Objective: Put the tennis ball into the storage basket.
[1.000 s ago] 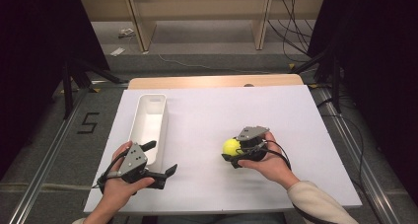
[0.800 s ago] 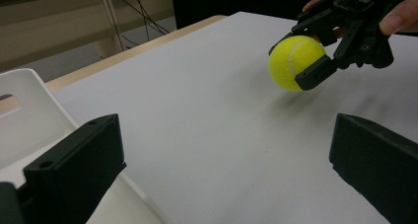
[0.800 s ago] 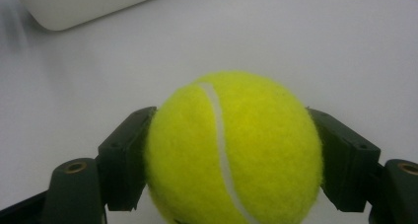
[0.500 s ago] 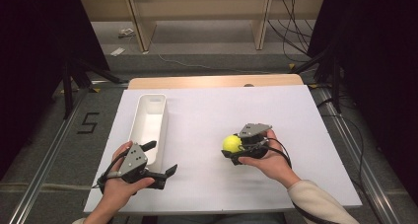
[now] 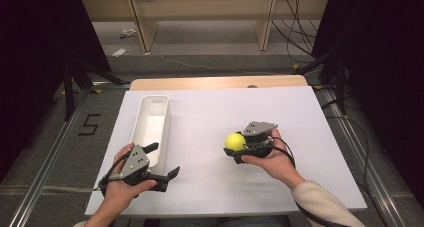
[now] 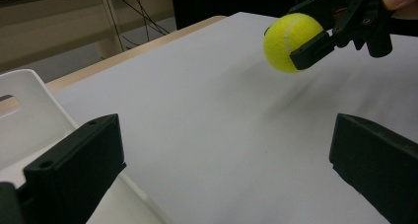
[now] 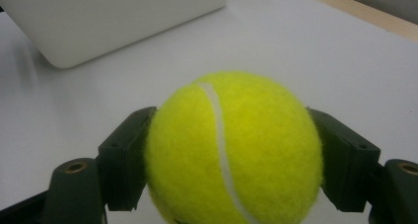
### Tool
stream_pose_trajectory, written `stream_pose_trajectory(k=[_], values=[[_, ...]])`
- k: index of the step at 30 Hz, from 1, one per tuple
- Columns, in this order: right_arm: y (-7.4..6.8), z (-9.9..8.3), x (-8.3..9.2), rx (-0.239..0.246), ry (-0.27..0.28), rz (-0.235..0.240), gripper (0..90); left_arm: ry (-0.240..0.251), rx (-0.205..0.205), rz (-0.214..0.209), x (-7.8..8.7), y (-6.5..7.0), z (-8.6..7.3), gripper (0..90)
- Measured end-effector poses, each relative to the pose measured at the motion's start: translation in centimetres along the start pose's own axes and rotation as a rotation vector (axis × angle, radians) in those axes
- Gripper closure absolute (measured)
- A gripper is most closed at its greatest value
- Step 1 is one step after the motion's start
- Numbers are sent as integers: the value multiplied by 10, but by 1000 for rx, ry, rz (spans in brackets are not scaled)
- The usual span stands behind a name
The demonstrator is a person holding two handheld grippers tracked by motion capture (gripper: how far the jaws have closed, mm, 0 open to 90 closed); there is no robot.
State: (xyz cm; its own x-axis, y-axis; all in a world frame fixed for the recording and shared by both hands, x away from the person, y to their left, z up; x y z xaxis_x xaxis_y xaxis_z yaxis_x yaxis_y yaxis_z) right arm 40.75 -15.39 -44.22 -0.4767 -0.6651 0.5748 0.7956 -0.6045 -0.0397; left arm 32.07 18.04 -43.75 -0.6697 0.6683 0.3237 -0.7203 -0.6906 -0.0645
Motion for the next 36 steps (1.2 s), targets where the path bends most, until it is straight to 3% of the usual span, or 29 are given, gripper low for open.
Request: stream_pose_trajectory(k=[36], values=[[-2, 28, -8, -4, 63, 11, 258, -1, 3, -6, 0, 0, 0, 0]])
Point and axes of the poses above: each handheld gripper's, and its own axes: x roughly backward along the jaws, z roughly out of its top, y roughly to its right, the point moved 1 cm from there along -x, roughly forward along the jaws, and after that the axes turned 2 degrees about -x, right-handed, at the moved point
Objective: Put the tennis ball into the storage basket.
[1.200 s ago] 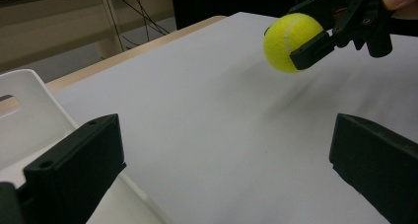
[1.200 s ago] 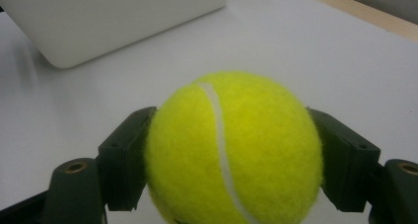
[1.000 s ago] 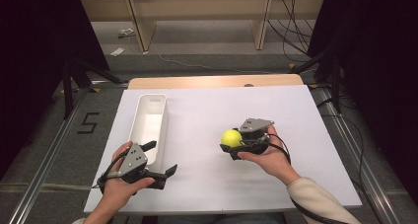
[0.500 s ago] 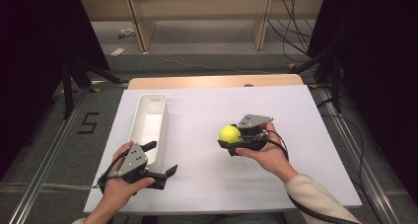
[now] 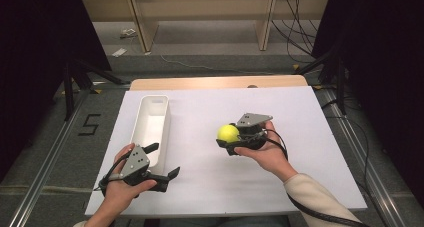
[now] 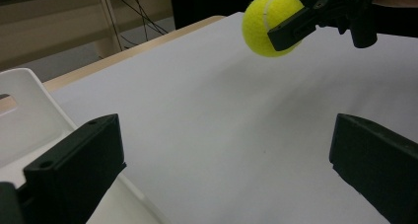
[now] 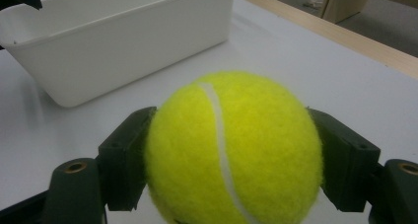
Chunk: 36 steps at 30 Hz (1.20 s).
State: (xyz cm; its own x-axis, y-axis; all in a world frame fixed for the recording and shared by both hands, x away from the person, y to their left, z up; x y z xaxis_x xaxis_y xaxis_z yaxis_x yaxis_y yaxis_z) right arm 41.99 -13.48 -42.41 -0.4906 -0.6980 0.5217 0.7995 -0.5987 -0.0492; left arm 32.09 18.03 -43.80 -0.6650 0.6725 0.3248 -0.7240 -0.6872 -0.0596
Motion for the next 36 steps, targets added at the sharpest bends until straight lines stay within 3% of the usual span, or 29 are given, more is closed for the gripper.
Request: stream_pose_trajectory(k=[36], values=[[-6, 17, -9, 3, 36, 11, 259, 2, -3, 0, 1, 0, 0, 0]])
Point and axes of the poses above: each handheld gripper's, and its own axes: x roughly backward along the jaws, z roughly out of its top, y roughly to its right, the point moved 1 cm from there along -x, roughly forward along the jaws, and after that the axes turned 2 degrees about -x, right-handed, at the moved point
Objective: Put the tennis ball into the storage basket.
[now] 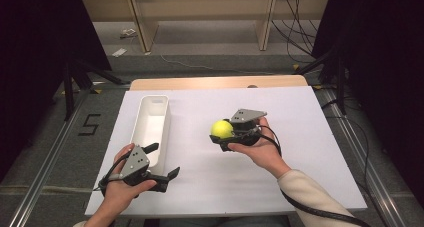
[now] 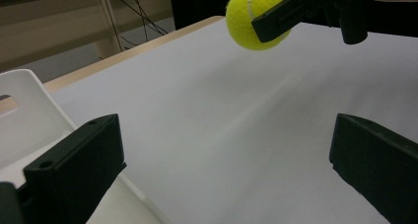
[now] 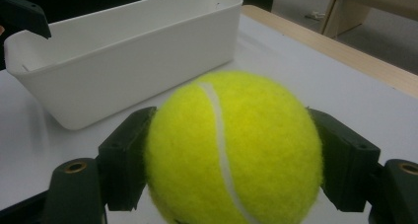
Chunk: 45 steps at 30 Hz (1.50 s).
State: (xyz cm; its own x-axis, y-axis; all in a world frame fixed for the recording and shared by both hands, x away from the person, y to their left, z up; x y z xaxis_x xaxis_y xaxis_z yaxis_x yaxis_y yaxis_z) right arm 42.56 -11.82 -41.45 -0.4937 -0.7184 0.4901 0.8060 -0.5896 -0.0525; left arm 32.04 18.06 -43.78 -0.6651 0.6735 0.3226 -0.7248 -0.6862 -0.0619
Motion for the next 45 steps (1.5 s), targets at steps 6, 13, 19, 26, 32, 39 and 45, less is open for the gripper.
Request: stream_pose_trajectory(k=[6, 13, 19, 26, 32, 39, 45], values=[[-1, 1, -1, 3, 2, 5, 259, 1, 1, 1, 0, 0, 0, 0], [-1, 4, -2, -2, 9, 4, 259, 2, 0, 1, 0, 0, 0, 0], [-1, 6, -3, -3, 14, 5, 259, 1, -1, 2, 0, 0, 0, 0], [-2, 7, -4, -7, 18, 6, 259, 2, -1, 3, 0, 0, 0, 0], [-2, 9, -6, -8, 24, 8, 259, 2, -1, 3, 0, 0, 0, 0], [-3, 11, -8, -11, 25, 9, 259, 2, -2, 3, 1, 0, 0, 0], [-3, 13, -9, -12, 30, 11, 259, 3, -2, 3, 1, 0, 0, 0]])
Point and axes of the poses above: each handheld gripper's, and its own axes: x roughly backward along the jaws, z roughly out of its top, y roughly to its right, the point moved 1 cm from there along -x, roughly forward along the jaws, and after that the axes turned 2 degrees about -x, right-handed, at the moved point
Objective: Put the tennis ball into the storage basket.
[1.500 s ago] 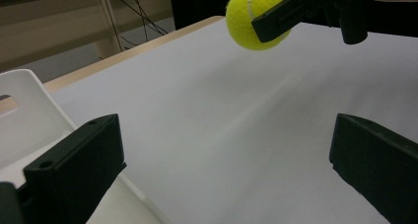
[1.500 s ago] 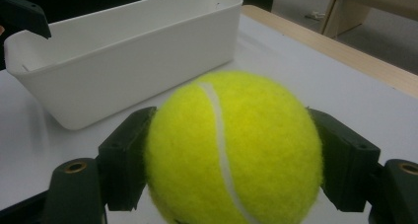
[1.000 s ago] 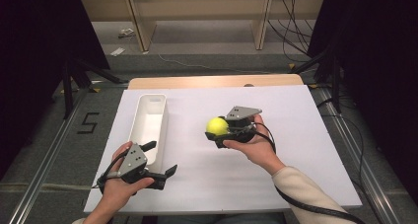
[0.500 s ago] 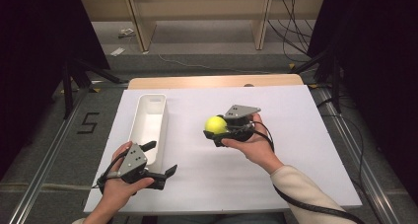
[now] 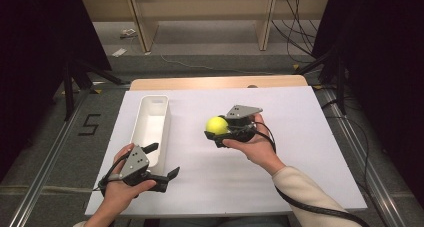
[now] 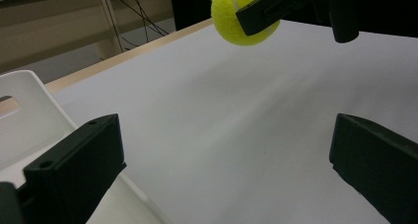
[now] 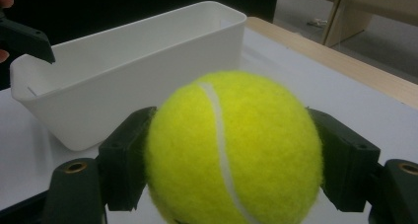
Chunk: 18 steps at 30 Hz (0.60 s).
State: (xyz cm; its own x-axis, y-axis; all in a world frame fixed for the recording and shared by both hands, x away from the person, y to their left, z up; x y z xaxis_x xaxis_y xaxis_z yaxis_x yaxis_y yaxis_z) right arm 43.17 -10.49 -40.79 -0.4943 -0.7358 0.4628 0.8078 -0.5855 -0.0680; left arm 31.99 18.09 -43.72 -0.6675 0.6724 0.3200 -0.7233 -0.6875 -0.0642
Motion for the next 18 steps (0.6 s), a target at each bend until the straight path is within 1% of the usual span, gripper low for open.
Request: stream_pose_trajectory(k=[18], values=[[-1, 4, -5, -5, 7, 8, 259, 0, 2, 0, 0, 0, 0, 0]])
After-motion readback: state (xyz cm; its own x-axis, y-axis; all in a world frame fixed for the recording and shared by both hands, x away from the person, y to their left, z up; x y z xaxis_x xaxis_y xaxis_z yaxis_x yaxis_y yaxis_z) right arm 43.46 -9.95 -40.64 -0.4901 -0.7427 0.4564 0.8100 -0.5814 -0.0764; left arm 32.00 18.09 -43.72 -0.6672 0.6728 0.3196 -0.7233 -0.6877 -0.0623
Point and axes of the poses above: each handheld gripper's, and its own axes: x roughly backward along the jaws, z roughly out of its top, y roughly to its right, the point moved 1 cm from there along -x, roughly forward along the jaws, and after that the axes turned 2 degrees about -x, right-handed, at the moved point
